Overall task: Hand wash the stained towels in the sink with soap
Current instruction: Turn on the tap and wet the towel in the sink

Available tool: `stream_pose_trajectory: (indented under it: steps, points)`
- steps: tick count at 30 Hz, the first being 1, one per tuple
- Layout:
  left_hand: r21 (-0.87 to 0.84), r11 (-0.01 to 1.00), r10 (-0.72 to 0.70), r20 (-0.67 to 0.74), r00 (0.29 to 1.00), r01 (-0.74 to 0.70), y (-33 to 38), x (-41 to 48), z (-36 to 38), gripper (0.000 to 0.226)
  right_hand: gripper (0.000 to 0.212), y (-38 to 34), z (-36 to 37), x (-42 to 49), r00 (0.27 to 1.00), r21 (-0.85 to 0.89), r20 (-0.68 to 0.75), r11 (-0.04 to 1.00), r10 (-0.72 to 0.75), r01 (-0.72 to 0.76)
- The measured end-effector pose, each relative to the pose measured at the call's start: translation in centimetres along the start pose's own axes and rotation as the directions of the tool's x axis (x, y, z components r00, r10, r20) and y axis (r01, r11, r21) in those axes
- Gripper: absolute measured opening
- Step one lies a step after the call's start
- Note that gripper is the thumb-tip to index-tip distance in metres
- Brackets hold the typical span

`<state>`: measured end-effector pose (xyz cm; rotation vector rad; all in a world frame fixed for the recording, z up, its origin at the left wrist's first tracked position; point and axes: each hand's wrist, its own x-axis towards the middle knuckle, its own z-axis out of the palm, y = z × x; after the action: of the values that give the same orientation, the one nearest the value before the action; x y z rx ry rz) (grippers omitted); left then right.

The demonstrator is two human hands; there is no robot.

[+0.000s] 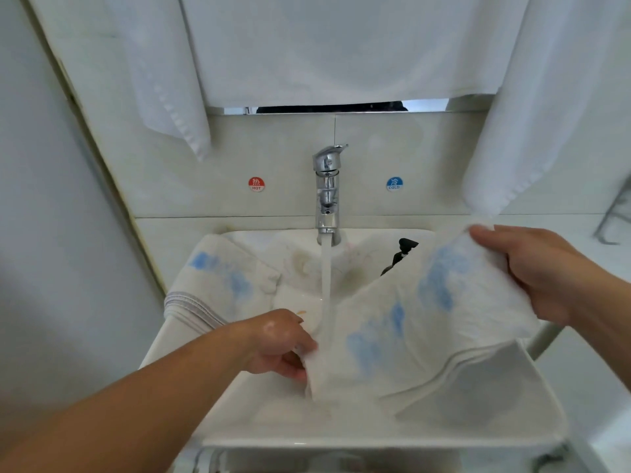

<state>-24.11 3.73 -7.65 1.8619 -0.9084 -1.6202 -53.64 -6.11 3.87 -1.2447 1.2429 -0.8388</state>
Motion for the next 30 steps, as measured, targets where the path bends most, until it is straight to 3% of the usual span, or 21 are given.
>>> stream_pose_trajectory:
  steps: [4,10,12,14,16,17,20,22,24,25,26,28,30]
  points:
    - [0.015,1.000,-0.004,0.029,1.000,0.004,-0.8,0.3,1.3,0.025,0.020,-0.6,-0.4,-0.5,0.999,-0.076,0.013,0.996,-0.036,0.037]
    - [-0.334,0.939,0.024,-0.179,0.984,-0.083,-0.8,-1.7,-1.2,0.027,0.019,0.6,0.0,-0.7,0.997,-0.151,0.074,0.989,0.019,-0.008]
    - [-0.329,0.932,0.041,-0.320,0.947,-0.151,-0.9,-2.7,-2.9,0.022,0.022,2.1,0.6,-0.5,0.992,-0.181,0.112,0.983,0.063,-0.042]
    - [-0.189,0.962,0.085,-0.478,0.874,-0.197,-1.2,-3.2,-4.4,0.018,0.023,4.2,1.6,0.1,0.983,-0.277,0.158,0.960,0.094,-0.048]
    - [0.128,0.977,0.214,-0.568,0.795,-0.171,-1.7,-3.4,-5.7,0.019,0.023,6.4,2.9,0.8,0.983,-0.473,0.171,0.881,0.072,0.018]
    - [0.318,0.940,0.292,-0.574,0.765,-0.121,-2.1,-3.4,-6.2,0.019,0.024,7.5,3.6,1.3,0.982,-0.620,0.184,0.781,0.049,0.078]
    - [0.737,0.670,0.406,-0.464,0.787,0.089,-2.8,-3.4,-6.3,0.030,0.026,9.3,4.8,2.1,0.966,-0.935,0.256,0.243,-0.042,0.258]
    - [0.893,0.409,0.493,-0.388,0.779,0.185,-3.4,-3.7,-5.9,0.046,0.019,9.6,4.9,1.7,0.966,-0.966,0.242,0.068,-0.088,0.248]
    - [0.953,0.247,0.598,-0.293,0.746,0.176,-4.0,-4.5,-5.3,0.052,0.026,9.5,4.9,0.7,0.952,-0.961,0.269,0.019,-0.147,0.274]
    - [0.965,0.231,0.599,-0.243,0.763,0.126,-4.5,-4.8,-5.1,0.054,0.036,9.8,4.6,0.6,0.932,-0.943,0.328,0.008,-0.151,0.333]
    - [0.966,0.252,0.558,-0.196,0.807,0.060,-4.9,-5.0,-4.9,0.060,0.049,9.9,4.3,0.3,0.914,-0.918,0.389,0.030,-0.115,0.395]
    - [0.958,0.286,0.389,-0.123,0.913,0.007,-5.6,-4.8,-4.6,0.079,0.071,10.1,3.8,0.3,0.902,-0.893,0.428,0.176,0.049,0.414]
    - [0.964,0.264,0.290,-0.105,0.951,0.026,-5.9,-4.2,-4.6,0.094,0.069,10.6,3.6,0.6,0.882,-0.886,0.442,0.230,0.163,0.401]
